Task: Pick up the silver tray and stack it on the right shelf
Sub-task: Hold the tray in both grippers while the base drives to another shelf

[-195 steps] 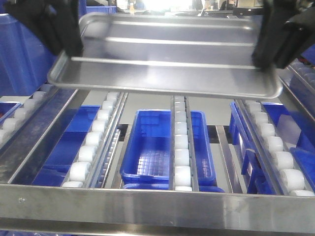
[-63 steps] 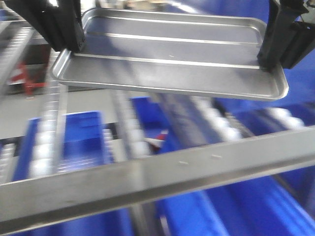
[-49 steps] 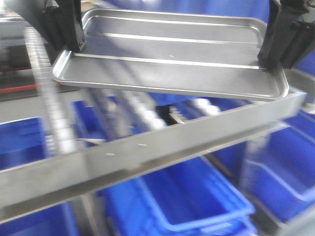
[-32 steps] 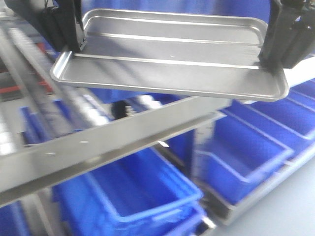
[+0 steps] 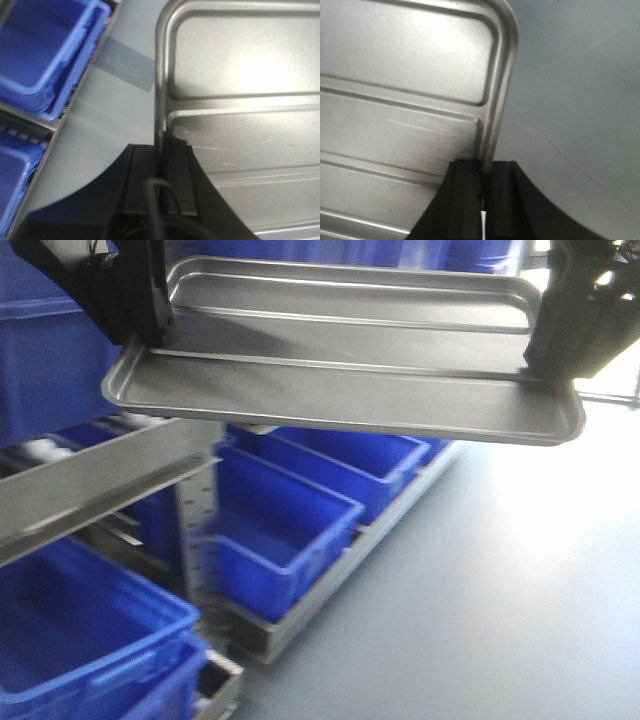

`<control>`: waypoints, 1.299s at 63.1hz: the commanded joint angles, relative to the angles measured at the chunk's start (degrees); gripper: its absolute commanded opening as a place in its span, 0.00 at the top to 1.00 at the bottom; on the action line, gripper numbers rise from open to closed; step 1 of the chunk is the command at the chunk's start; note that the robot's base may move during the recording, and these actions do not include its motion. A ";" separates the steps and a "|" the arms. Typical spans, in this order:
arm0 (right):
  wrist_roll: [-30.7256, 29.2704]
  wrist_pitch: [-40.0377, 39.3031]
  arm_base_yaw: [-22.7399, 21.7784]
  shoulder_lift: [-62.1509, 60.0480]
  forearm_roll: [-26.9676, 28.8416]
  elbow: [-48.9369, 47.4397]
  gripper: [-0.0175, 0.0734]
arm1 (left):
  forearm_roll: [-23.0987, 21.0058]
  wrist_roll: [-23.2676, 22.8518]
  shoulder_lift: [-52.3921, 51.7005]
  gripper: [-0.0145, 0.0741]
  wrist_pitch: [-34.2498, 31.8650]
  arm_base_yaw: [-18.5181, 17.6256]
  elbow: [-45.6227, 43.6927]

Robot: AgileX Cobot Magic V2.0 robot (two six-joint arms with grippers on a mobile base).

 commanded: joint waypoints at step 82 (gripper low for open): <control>-1.25 -2.27 -0.06 -1.76 -0.52 -2.16 0.75 | 0.34 -0.33 -2.29 0.94 -3.14 -0.53 -2.04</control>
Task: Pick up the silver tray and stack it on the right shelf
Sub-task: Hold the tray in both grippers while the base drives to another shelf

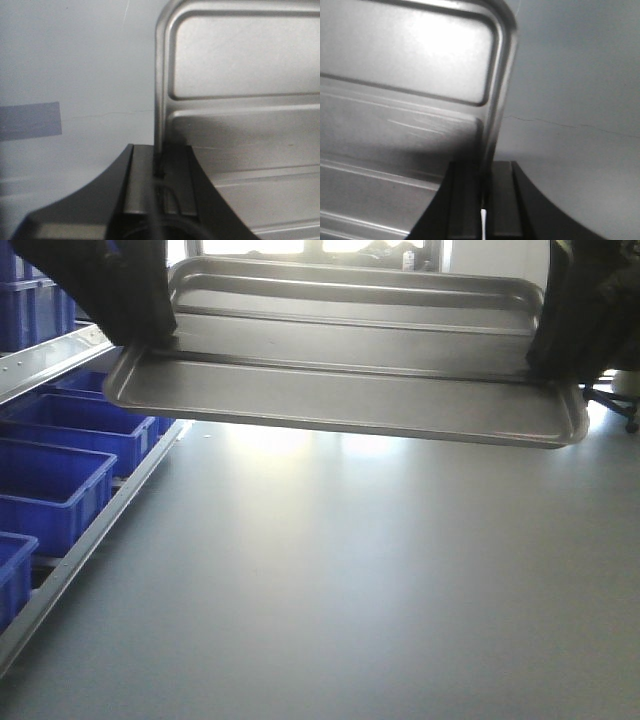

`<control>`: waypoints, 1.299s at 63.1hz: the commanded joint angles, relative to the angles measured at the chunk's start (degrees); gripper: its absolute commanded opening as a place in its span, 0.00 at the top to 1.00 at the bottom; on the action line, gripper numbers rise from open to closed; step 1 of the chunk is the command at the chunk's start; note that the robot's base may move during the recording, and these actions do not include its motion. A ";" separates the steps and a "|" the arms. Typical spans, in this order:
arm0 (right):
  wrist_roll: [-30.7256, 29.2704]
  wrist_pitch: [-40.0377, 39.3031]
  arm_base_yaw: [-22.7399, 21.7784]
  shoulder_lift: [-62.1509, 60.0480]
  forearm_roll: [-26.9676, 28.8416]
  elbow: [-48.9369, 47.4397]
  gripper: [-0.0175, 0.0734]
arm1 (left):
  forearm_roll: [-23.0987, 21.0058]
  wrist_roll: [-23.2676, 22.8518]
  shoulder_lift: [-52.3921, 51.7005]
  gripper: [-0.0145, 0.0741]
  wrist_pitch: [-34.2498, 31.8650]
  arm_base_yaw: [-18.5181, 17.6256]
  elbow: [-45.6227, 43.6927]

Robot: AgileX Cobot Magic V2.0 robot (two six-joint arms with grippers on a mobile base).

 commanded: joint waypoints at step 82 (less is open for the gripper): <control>-1.25 -2.73 -0.06 -1.70 -0.42 -2.16 0.75 | 0.37 -0.33 -2.17 0.94 -3.25 -0.41 -2.04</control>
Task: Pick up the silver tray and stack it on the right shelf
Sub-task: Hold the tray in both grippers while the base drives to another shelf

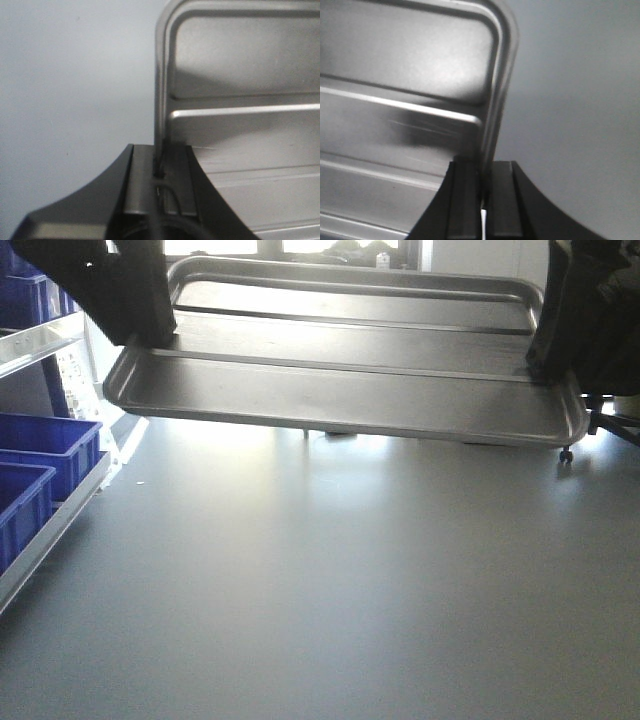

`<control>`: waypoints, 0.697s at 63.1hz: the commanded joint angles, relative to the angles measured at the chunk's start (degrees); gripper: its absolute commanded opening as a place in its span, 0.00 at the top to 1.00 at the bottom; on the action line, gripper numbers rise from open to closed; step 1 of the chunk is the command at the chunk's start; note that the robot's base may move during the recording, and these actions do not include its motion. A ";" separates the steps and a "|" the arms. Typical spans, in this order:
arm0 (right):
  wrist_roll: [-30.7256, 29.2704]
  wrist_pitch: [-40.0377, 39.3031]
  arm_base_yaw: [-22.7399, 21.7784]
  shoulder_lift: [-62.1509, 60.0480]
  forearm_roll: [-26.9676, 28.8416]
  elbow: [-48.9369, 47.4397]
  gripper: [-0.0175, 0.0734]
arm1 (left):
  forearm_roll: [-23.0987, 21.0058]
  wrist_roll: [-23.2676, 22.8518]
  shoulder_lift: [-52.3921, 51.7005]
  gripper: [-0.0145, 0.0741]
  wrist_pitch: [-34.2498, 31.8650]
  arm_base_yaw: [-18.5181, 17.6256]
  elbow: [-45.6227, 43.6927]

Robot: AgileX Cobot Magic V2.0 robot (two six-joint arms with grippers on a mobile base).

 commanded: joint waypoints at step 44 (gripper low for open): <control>-1.34 -2.73 -0.06 -1.70 -0.42 -2.16 0.75 | 0.24 -0.33 -2.17 0.94 -3.25 -0.26 -2.04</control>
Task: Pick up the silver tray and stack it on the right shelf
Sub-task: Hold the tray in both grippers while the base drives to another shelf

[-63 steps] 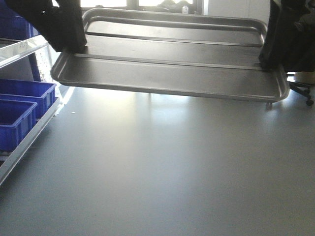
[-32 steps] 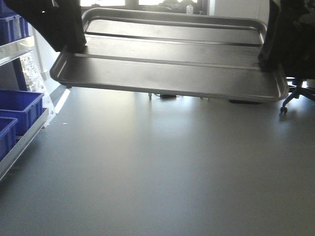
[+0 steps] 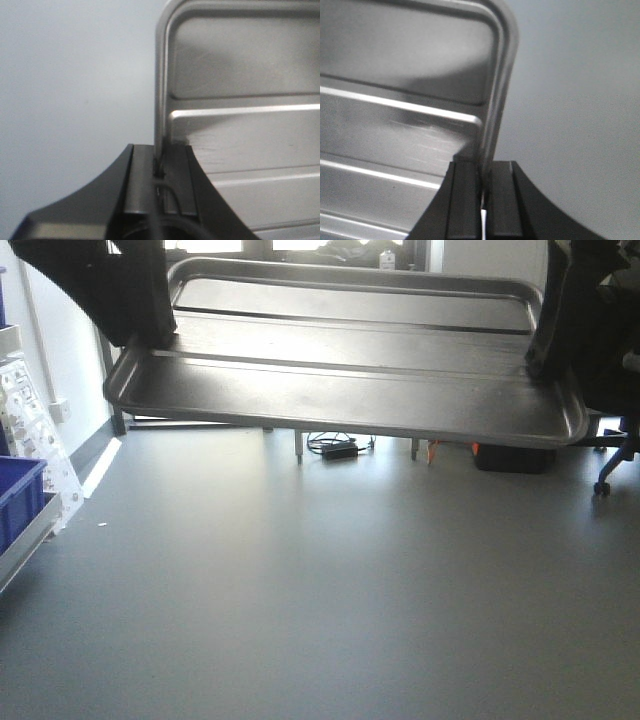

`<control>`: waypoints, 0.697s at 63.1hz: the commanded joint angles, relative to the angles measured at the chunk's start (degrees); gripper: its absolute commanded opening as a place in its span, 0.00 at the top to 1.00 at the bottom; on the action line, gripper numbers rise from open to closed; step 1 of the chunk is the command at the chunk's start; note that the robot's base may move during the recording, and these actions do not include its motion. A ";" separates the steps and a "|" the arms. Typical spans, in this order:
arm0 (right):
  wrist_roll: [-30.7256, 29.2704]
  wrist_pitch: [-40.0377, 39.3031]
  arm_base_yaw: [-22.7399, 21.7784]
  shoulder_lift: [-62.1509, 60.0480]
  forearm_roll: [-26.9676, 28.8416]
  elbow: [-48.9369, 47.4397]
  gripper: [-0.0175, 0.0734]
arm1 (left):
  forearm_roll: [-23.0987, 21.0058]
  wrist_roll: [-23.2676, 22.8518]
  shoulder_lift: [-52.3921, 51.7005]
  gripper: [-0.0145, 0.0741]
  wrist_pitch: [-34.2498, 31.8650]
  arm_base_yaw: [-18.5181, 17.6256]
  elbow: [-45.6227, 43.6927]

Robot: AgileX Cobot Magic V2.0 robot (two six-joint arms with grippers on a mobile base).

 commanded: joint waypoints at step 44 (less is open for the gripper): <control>-1.34 -2.60 -0.06 -1.70 -0.44 -2.16 0.75 | -0.21 -0.33 -2.17 0.94 -3.25 -0.16 -2.04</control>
